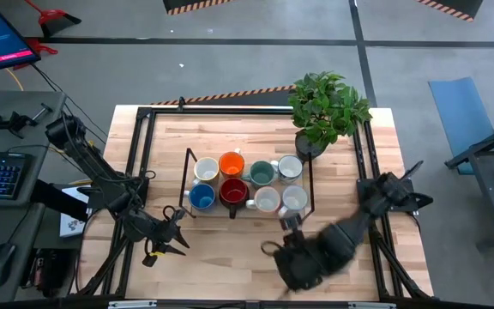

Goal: Place coffee mugs
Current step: Adjust the red and white patterned mug on the shelf

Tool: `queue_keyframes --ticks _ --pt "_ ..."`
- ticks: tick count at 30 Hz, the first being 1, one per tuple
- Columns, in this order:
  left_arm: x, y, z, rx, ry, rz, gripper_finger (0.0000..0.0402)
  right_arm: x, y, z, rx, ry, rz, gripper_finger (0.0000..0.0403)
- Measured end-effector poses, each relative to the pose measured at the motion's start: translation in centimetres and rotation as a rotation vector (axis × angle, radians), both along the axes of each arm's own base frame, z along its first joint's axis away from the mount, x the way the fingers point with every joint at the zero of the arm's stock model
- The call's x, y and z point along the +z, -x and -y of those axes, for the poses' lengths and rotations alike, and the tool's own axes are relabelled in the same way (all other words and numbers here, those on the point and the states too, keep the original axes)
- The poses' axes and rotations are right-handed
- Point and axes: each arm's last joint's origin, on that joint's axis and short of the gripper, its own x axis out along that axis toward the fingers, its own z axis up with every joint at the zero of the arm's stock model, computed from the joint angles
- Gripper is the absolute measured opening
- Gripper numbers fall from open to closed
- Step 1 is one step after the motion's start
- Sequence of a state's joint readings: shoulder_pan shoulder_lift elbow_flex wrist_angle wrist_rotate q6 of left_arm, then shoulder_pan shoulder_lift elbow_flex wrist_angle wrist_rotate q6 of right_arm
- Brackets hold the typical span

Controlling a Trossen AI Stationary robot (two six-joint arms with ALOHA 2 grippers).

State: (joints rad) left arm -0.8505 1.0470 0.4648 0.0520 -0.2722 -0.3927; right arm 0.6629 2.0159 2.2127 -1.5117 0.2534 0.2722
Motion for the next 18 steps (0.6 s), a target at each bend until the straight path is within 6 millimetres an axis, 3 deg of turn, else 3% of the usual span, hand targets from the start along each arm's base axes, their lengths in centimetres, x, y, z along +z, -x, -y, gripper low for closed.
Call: queue_keyframes --ticks 6,13,18 --pt "0.0 0.0 0.0 -0.005 -0.008 0.004 0.0094 0.3 2.5 -3.5 0.067 0.148 0.192 0.0094" --pt "0.0 0.0 0.0 0.003 -0.004 0.002 0.0094 0.6 3.3 -4.6 0.063 0.241 0.308 0.0094" --pt "0.0 0.0 0.0 -0.001 -0.004 0.000 0.0094 -2.5 2.0 -5.3 0.085 0.228 0.303 0.0094"
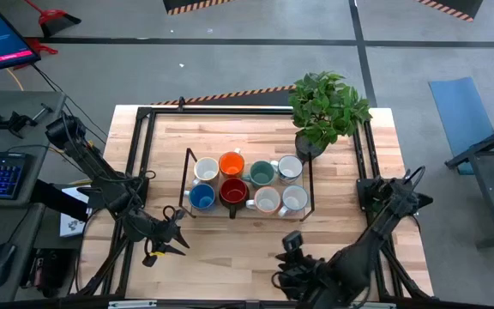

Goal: Place coffee mugs
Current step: Adjust the red and white patterned mug on the shelf

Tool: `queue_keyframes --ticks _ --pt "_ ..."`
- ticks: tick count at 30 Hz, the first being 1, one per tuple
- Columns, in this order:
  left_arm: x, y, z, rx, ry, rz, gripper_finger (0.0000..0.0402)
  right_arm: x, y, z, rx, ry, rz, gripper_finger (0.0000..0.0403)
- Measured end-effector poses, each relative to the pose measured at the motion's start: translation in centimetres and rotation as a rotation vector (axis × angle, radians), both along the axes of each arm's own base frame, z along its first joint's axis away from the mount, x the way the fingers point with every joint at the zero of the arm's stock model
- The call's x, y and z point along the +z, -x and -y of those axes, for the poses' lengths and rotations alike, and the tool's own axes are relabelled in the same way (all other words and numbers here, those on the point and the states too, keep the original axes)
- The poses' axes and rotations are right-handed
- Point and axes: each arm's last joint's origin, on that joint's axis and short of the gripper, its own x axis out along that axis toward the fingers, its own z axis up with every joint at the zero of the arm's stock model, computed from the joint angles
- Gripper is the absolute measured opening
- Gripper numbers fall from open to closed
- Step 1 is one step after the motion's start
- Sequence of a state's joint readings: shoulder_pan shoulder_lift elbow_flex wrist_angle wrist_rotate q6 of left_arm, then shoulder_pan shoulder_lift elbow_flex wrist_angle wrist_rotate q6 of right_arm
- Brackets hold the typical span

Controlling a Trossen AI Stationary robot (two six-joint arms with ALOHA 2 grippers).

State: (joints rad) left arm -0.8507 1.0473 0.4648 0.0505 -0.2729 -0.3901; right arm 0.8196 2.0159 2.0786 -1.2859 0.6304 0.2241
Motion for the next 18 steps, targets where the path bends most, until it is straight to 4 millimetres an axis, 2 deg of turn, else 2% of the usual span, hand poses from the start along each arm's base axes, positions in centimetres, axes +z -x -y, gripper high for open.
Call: queue_keyframes --ticks 5,11,14,18 --pt "0.0 0.0 0.0 -0.001 0.001 0.000 0.0094 -5.1 -1.9 0.1 0.037 -0.057 -0.030 0.0094" --pt "0.0 0.0 0.0 -0.001 0.002 0.001 0.0094 -9.5 -4.1 2.6 0.098 -0.258 0.000 0.0094" --pt "0.0 0.0 0.0 0.000 0.000 -0.001 0.0094 -10.6 -4.6 4.5 0.129 -0.373 0.038 0.0094" --pt "0.0 0.0 0.0 0.000 0.001 0.000 0.0094 -11.4 -3.6 7.2 0.080 -0.456 0.099 0.0094"
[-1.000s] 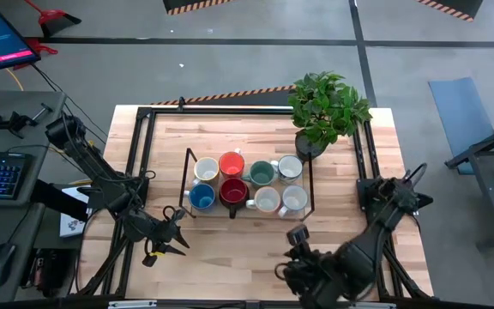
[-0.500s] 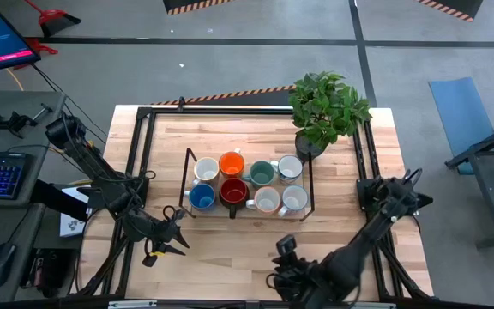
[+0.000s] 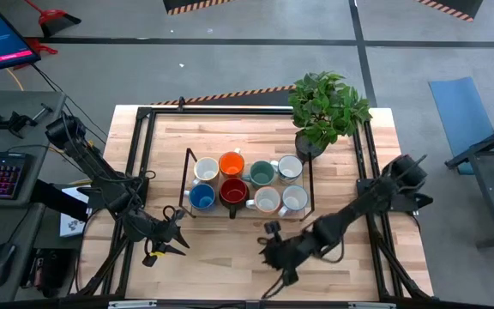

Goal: Place coffee mugs
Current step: Adjust the red and white patterned mug on the shelf

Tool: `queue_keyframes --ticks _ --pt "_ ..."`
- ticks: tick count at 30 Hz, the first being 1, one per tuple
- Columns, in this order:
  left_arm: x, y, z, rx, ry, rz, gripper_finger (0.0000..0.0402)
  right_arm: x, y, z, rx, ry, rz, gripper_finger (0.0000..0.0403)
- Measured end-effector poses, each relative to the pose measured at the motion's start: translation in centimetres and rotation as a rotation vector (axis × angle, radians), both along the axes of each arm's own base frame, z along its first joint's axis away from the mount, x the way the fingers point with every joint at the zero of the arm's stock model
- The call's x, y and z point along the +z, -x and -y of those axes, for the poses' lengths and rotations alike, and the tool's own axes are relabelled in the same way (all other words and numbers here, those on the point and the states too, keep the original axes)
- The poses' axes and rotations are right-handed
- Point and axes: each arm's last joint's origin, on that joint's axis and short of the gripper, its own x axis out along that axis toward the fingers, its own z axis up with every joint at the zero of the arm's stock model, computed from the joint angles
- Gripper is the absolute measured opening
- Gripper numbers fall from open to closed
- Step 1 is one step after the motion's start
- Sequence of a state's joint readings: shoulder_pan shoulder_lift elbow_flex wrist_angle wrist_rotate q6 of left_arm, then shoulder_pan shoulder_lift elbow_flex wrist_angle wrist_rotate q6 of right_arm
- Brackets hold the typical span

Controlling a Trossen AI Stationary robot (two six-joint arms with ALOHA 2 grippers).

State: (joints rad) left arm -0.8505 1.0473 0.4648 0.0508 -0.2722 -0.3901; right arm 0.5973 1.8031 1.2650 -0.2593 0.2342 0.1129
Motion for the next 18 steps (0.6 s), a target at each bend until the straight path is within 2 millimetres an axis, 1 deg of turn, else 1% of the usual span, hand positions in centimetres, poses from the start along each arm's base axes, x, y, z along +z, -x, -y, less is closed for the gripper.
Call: queue_keyframes --ticks 2,6,9,11,14,16,18 --pt "0.0 0.0 0.0 0.000 -0.001 -0.001 0.0094 -0.3 1.0 1.2 -0.031 -0.047 0.044 0.0094" --pt "0.0 0.0 0.0 0.000 -0.001 -0.001 0.0094 -0.5 2.9 3.4 -0.084 -0.217 0.179 0.0094" --pt "0.0 0.0 0.0 0.000 0.000 0.000 0.0094 -1.2 4.3 4.9 -0.069 -0.291 0.230 0.0094" --pt "0.0 0.0 0.0 0.000 0.000 0.000 0.0094 -1.6 5.3 5.8 -0.051 -0.293 0.272 0.0094" --pt "0.0 0.0 0.0 0.000 -0.001 -0.001 0.0094 -2.2 6.7 7.5 -0.053 -0.232 0.364 0.0094" --pt "0.0 0.0 0.0 0.000 0.000 0.000 0.0094 -2.7 7.8 8.7 -0.085 -0.190 0.400 0.0094" --pt "0.0 0.0 0.0 0.000 -0.001 0.000 0.0094 -2.8 8.8 9.7 -0.150 -0.234 0.424 0.0094"
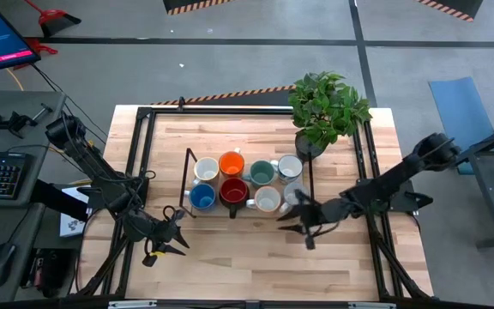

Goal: Place coffee mugs
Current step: Adjust the red and white patterned mug on the shelf

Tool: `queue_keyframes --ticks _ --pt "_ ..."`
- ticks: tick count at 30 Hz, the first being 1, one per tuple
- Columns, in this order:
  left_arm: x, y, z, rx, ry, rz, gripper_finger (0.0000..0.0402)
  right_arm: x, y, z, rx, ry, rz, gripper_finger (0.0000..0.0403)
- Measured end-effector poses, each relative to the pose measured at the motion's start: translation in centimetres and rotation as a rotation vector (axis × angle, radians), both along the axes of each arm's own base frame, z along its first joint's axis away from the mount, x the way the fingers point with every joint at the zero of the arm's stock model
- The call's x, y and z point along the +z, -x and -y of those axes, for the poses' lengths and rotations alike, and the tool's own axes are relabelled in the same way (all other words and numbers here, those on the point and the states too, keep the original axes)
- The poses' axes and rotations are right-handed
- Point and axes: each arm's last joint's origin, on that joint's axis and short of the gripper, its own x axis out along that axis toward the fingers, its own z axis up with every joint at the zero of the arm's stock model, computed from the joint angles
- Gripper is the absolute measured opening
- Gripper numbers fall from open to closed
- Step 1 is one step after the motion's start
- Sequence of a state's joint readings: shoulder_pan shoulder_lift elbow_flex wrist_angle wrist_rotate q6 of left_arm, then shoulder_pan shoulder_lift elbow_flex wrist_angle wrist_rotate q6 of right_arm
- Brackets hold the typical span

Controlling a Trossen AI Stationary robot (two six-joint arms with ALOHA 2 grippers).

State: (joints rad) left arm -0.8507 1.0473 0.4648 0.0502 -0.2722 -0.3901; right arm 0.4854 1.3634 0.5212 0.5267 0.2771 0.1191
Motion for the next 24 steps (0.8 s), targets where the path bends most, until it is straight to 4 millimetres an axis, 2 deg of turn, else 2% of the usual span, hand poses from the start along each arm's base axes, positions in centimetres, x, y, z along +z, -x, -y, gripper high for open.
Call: queue_keyframes --ticks 2,6,12,24 --pt "0.0 0.0 0.0 0.000 0.000 0.000 0.0094 -0.2 1.1 0.6 -0.024 -0.086 -0.005 0.0094" --pt "0.0 0.0 0.0 0.000 0.000 0.000 0.0094 -0.9 2.7 1.2 0.055 -0.098 -0.036 0.0094" --pt "0.0 0.0 0.0 0.000 0.001 0.001 0.0094 0.1 3.0 0.0 0.248 -0.052 0.015 0.0094" --pt "0.0 0.0 0.0 0.000 0.000 0.000 0.0094 0.8 3.2 -1.0 0.349 -0.052 0.037 0.0094"
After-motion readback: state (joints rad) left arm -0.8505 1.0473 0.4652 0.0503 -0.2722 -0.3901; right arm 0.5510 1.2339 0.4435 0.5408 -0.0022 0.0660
